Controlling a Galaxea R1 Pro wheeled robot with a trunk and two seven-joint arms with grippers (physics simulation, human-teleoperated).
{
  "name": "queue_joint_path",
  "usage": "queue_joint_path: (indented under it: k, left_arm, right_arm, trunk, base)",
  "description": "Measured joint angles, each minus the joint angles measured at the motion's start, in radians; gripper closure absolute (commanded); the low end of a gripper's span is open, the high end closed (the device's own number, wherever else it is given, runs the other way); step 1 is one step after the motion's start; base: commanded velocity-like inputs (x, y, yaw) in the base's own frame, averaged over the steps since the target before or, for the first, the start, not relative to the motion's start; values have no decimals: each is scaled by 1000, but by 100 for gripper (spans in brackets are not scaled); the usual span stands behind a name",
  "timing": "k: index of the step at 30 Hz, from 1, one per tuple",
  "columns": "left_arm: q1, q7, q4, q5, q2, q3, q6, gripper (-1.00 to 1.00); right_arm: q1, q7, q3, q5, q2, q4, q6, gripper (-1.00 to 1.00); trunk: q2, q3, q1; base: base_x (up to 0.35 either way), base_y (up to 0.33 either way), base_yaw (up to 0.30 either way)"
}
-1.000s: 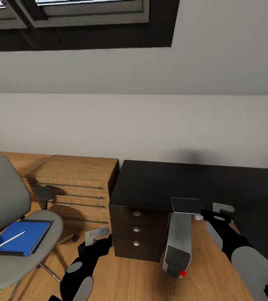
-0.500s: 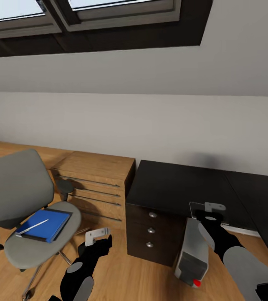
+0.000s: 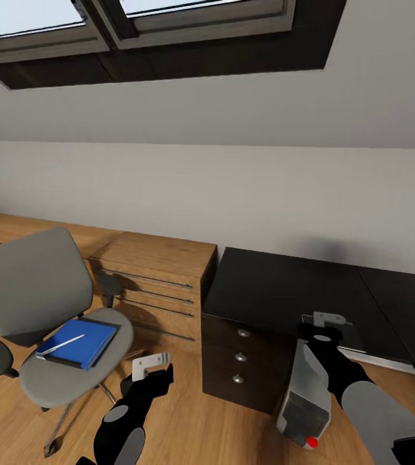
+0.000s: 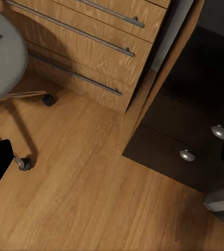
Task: In the bedroom, organize the workspace by keeping the computer under the desk, ensuring the monitor is on the desk, placing the keyboard on the desk next to the monitor, placing the mouse on the desk next to the keyboard, moving the folder from the swivel chair onto the desk next to the mouse, stacking the notebook on top of the folder with the pen on top of the notebook, and positioning the swivel chair next to the desk.
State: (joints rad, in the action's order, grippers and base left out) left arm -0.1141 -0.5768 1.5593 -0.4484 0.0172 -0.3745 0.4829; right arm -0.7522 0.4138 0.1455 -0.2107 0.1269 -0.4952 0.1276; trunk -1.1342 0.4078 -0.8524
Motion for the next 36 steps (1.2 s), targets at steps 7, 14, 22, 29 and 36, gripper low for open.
queue_joint_path:
  k: [7, 14, 22, 29, 36]
  left_arm:
    - [0, 0, 0, 0, 0, 0, 0, -100]
    - [0, 0, -1, 0, 0, 0, 0, -100]
    - [0, 0, 0, 0, 0, 0, 0, -100]
    - [0, -1, -1, 3, 0, -1, -2, -100]
    - [0, -2, -1, 6, -2, 0, -3, -100]
  right_arm:
    - [1, -1, 0, 0, -5, -1, -34, -100]
    - [1, -1, 13, 3, -10, -1, -45, -100]
    - [1, 3, 21, 4, -24, -4, -52, -100]
    - [1, 18, 19, 11, -66, -1, -77, -100]
    - [1, 21, 19, 11, -67, -2, -79, -100]
  trunk:
    - [0, 0, 0]
    - [0, 0, 0]
    - [0, 0, 0]
    - [0, 4, 0]
    - [0, 9, 0]
  base:
    - [0, 0, 3]
    - [0, 0, 0]
    - [0, 0, 54]
    - [0, 49, 256]
    - [0, 260, 147]
